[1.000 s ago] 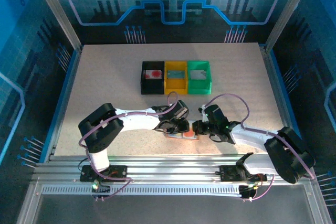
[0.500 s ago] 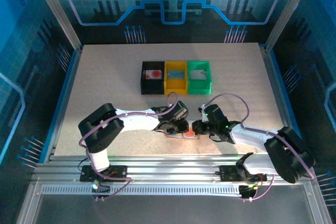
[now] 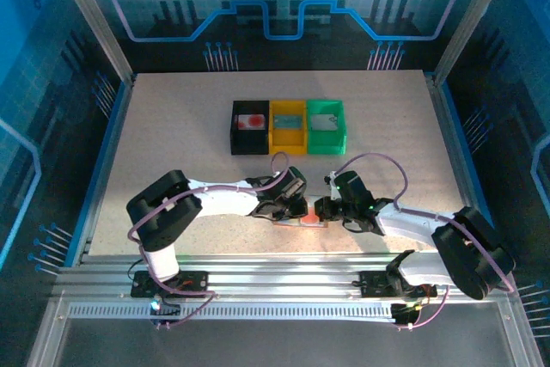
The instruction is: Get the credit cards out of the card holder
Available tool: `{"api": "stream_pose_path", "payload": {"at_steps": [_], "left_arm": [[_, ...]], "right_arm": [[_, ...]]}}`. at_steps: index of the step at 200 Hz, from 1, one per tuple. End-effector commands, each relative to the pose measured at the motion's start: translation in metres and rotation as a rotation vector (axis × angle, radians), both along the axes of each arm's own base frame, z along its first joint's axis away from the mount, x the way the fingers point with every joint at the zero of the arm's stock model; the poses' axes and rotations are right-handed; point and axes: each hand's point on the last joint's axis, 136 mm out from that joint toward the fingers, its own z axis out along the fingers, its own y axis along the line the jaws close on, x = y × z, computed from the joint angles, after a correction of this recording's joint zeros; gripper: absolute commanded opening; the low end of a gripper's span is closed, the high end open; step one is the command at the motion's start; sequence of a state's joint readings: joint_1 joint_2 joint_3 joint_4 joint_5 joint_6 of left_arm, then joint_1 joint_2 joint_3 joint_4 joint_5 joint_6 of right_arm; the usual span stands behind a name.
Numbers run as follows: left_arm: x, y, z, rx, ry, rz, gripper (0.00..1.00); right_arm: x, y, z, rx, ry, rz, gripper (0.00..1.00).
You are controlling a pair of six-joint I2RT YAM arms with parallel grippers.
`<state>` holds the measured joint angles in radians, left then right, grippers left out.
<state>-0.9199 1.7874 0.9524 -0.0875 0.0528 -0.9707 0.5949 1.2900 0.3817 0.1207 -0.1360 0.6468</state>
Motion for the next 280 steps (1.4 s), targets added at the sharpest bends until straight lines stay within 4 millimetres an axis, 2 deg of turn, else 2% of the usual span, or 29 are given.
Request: {"api": "stream_pose_path", "payload": {"at_steps": [1,112,128,209,236,259,280], "left_arm": [[0.003,0.007,0.007,-0.005,-0.026,0.035,0.16],[0.010,0.011,0.025,-0.090,-0.102,0.095,0.08],[0.011,0.009,0.029,-0.113,-0.110,0.097,0.04],[0.012,-0.005,0.043,-0.245,-0.132,0.097,0.05],[0.013,-0.008,0.047,-0.272,-0.144,0.097,0.09],[0.013,-0.006,0.050,-0.278,-0.159,0.101,0.00],[0.014,-0.005,0.051,-0.282,-0.164,0.101,0.00]], "right_arm": [[0.002,0.006,0.005,0.004,-0.008,0.021,0.00],[0.002,0.006,0.006,0.007,-0.010,0.022,0.00],[0.002,0.006,0.006,0.007,-0.010,0.023,0.00],[0.002,0.007,0.003,0.007,0.002,0.027,0.00],[0.001,0.009,0.001,0.006,0.012,0.032,0.00],[0.001,0.009,0.000,0.004,0.015,0.031,0.00],[0.001,0.009,0.000,0.005,0.015,0.032,0.00]]}}
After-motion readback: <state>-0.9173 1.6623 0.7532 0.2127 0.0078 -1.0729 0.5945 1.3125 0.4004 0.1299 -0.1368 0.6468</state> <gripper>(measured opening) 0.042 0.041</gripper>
